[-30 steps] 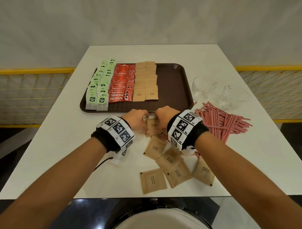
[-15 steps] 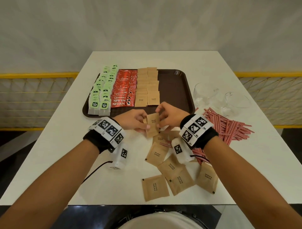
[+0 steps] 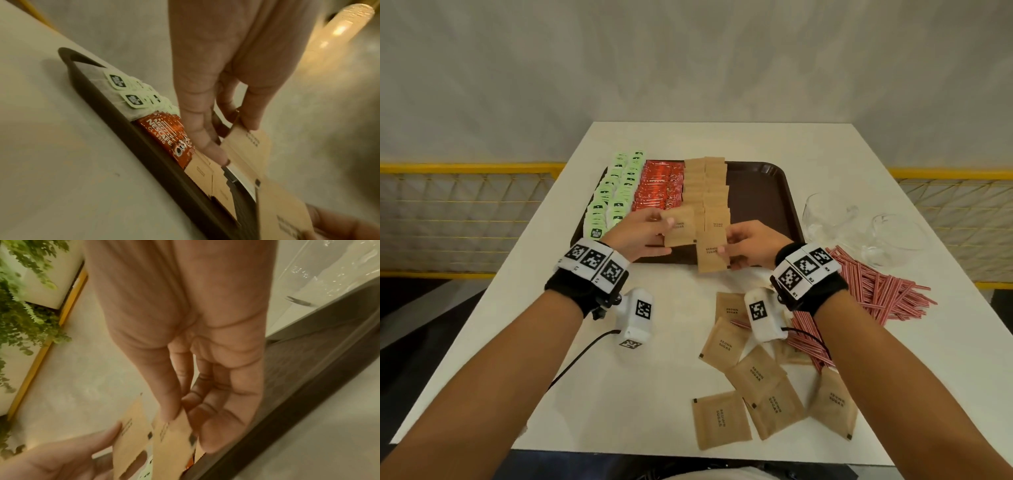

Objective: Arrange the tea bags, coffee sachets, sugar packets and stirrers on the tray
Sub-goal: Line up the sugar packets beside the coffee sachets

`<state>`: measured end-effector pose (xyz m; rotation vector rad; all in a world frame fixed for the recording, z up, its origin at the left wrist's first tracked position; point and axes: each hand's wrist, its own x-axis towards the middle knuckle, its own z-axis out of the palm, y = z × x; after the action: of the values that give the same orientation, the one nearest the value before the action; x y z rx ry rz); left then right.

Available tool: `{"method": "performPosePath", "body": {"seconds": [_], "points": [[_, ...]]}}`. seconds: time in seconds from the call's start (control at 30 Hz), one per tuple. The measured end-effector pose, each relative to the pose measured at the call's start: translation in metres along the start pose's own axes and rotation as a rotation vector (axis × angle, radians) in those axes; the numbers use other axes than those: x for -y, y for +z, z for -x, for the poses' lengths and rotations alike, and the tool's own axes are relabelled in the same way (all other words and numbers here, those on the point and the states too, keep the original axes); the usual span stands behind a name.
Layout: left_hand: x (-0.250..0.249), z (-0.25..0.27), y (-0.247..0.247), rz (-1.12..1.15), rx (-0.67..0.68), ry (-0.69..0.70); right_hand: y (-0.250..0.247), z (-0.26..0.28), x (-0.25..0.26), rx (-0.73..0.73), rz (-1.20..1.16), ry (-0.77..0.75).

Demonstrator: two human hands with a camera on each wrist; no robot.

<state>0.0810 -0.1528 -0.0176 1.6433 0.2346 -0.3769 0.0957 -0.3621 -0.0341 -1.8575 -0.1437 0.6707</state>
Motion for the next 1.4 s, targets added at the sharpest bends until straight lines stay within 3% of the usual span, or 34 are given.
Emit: {"method": "performPosePath", "body": {"seconds": [0.23, 0.43, 0.77, 0.93, 1.13, 1.4], "points": [[0.001, -0.023, 0.001, -0.277, -0.125, 0.030, -0.016, -0.015, 0.003, -0.102, -0.083, 0.092], [-0.003, -0.045, 0.023, -0.635, -0.130, 0.128, -0.029, -0.029, 0.003, -0.244, 0.105, 0.164], [0.001, -0.064, 0.032, -1.192, -0.179, 0.281, -0.026, -0.057, 0.008, -0.236, 0.227, 0.223], [0.006, -0.067, 0.038, -1.385, -0.036, 0.301, -0.020, -0.070, 0.001, -0.261, 0.306, 0.269], [0.007, -0.071, 0.039, -1.424, -0.002, 0.232, -0.021, -0.073, -0.001, -0.270, 0.232, 0.257], [0.007, -0.073, 0.038, -1.389, -0.017, 0.231, -0.014, -0.080, -0.002, -0.337, 0.430, 0.245]]}}
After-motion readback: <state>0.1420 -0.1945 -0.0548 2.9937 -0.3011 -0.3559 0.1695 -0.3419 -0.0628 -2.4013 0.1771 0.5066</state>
